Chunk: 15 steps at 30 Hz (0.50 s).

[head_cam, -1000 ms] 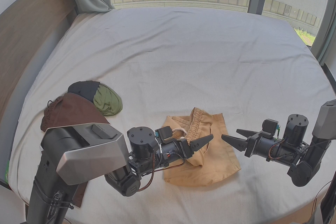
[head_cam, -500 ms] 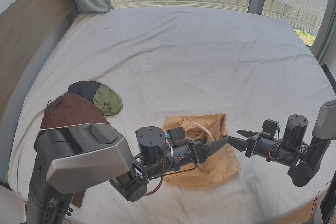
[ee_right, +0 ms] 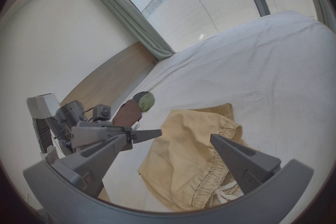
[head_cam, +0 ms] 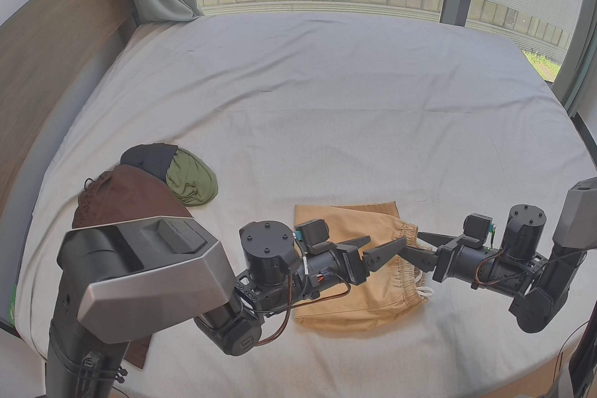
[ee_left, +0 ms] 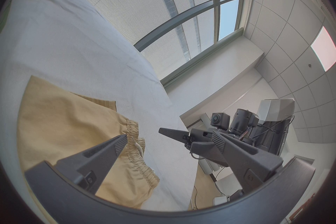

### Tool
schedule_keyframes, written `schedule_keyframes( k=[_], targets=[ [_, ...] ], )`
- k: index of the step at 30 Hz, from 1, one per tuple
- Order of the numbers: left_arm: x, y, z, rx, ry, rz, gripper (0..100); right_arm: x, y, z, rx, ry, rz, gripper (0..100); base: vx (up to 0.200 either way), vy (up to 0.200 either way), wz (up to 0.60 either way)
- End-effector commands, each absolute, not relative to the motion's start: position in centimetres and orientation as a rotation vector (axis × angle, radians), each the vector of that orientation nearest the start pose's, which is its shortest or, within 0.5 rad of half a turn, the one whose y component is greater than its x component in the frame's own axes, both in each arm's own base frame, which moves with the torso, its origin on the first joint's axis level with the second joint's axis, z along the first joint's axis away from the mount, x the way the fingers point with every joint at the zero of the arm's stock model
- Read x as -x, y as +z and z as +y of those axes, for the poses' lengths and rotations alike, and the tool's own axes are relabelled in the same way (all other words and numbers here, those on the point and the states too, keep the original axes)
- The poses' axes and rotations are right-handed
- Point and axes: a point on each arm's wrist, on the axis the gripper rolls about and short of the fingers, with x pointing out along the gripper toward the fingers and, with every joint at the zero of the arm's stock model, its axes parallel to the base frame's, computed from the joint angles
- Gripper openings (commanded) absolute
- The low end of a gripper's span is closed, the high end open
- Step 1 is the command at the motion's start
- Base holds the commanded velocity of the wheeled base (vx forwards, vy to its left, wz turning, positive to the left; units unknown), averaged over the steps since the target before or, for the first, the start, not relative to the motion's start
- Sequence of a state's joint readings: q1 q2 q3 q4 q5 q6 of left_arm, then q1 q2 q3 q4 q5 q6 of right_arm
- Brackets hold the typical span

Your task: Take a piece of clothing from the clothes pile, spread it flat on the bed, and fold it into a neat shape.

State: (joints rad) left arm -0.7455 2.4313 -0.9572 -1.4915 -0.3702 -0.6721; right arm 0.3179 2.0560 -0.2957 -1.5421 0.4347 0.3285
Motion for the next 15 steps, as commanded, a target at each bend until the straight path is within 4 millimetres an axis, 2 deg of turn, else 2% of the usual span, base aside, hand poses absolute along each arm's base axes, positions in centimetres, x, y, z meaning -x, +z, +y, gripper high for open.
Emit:
schedule_keyframes(
  k=[1,3,11,12,13,15],
  targets=[
    [-30.9,3.7,-27.8,0.610,-1.057,0.326,100,-26.3,5.2,9.6,-0.324,0.697,0.365,100,0.000,0.000,0.00],
    [-31.0,3.7,-27.2,0.611,-1.042,0.326,100,-26.3,5.0,9.6,-0.325,0.695,0.374,100,0.000,0.000,0.00],
    [-32.0,4.1,-20.5,0.542,-0.899,0.310,100,-27.8,3.1,9.2,-0.332,0.652,0.409,100,0.000,0.000,0.00],
    [-32.0,4.1,-20.5,0.542,-0.899,0.310,100,-27.8,3.1,9.2,-0.332,0.652,0.409,100,0.000,0.000,0.00],
    [-32.2,4.2,-19.2,0.516,-0.883,0.306,100,-28.2,2.9,9.1,-0.336,0.644,0.409,100,0.000,0.000,0.00],
    [-32.4,4.3,-18.0,0.499,-0.864,0.298,100,-28.6,2.5,9.0,-0.336,0.620,0.409,100,0.000,0.000,0.00]
  ],
)
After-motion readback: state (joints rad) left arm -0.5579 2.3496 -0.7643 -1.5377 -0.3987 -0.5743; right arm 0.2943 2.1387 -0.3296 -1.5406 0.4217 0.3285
